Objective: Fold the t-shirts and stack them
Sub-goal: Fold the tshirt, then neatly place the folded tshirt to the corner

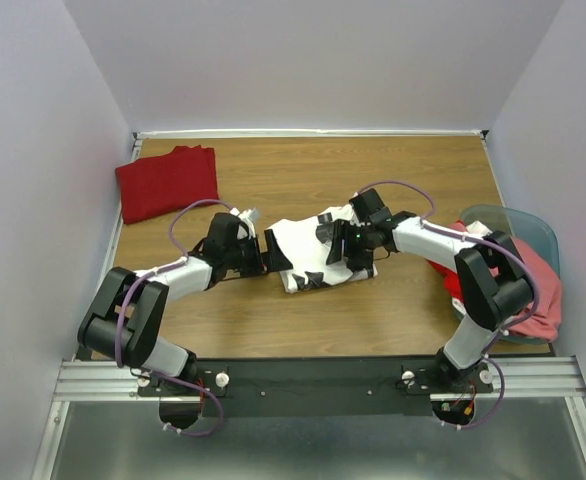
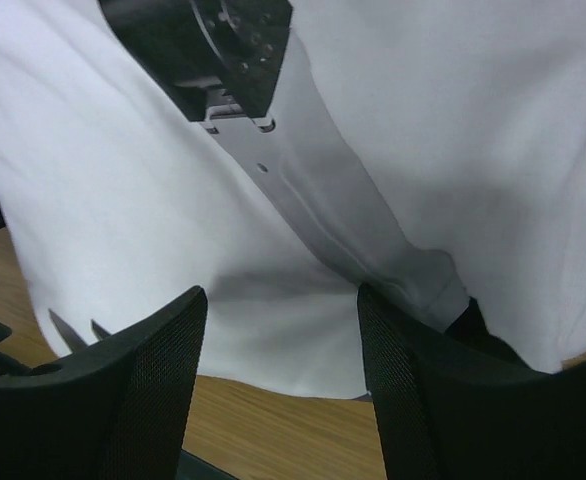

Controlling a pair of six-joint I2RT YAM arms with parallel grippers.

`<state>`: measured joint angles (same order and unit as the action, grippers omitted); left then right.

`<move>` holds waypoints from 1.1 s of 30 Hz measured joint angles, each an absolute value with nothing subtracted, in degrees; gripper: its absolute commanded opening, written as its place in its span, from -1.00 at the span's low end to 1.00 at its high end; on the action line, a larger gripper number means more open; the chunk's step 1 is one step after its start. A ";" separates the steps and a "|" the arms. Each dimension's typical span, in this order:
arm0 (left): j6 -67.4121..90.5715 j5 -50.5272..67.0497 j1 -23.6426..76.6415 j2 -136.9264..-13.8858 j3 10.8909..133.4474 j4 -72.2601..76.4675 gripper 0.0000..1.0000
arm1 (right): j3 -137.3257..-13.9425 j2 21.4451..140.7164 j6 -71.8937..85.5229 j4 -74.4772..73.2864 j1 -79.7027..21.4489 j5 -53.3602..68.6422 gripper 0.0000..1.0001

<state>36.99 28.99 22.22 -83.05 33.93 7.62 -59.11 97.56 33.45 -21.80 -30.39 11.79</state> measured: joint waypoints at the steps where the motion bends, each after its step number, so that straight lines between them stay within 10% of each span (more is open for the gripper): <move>1: 37.34 28.97 22.22 -83.33 33.65 7.97 0.97 | -58.57 97.93 33.52 -21.54 -30.39 11.84 0.37; 17: 43.81 24.80 22.96 -88.68 34.28 15.92 0.87 | -57.14 98.41 34.48 -18.70 -30.37 12.62 0.37; 27: 46.24 21.08 26.06 -95.15 36.23 18.83 -0.78 | -56.97 98.35 34.52 -18.35 -30.37 12.78 0.37; 33: 45.87 19.90 26.65 -96.99 39.09 16.27 -1.00 | -56.82 98.26 34.54 -18.02 -30.37 12.99 0.37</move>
